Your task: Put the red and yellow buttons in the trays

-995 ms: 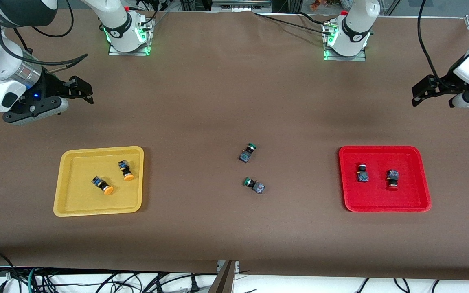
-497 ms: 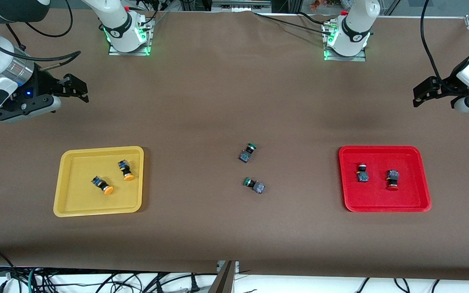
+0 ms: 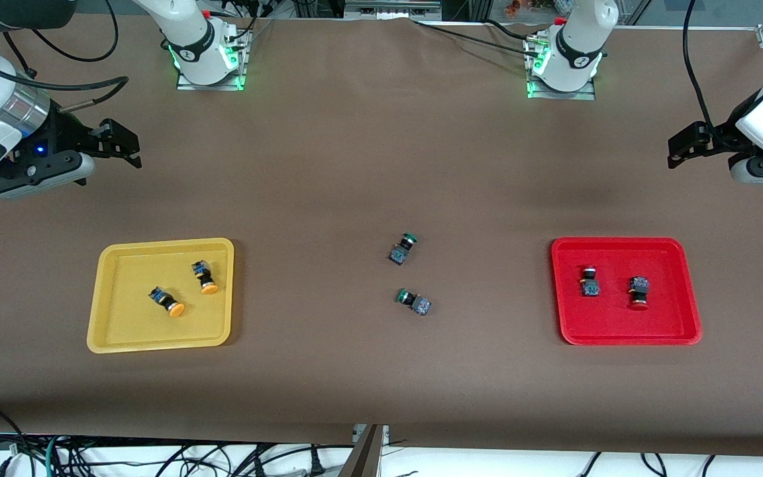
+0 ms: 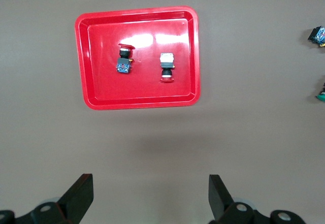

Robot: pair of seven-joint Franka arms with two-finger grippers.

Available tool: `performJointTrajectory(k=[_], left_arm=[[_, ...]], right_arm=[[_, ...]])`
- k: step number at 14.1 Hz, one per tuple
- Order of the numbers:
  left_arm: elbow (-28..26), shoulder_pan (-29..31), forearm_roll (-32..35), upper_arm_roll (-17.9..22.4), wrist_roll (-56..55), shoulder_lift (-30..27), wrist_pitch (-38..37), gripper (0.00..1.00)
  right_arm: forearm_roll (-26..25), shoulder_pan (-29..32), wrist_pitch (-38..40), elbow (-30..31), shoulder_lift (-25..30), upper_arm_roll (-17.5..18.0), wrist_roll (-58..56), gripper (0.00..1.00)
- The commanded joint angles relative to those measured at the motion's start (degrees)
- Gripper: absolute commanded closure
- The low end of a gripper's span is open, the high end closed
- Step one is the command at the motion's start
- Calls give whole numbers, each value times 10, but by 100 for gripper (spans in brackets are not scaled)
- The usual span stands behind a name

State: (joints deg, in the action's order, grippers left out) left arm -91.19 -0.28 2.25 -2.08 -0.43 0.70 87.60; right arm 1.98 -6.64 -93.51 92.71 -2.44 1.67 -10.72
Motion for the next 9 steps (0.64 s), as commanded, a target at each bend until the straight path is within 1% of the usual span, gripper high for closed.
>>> performJointTrajectory(k=[1,9], left_arm=[[24,0,-26,1,5,14,-13,0],[27,-2,-18,2,6,21,-13,0]], right_arm=[[-8,6,16,-19,-8,9,4,0],[-9,7,16,-19,-8,9,4,0]])
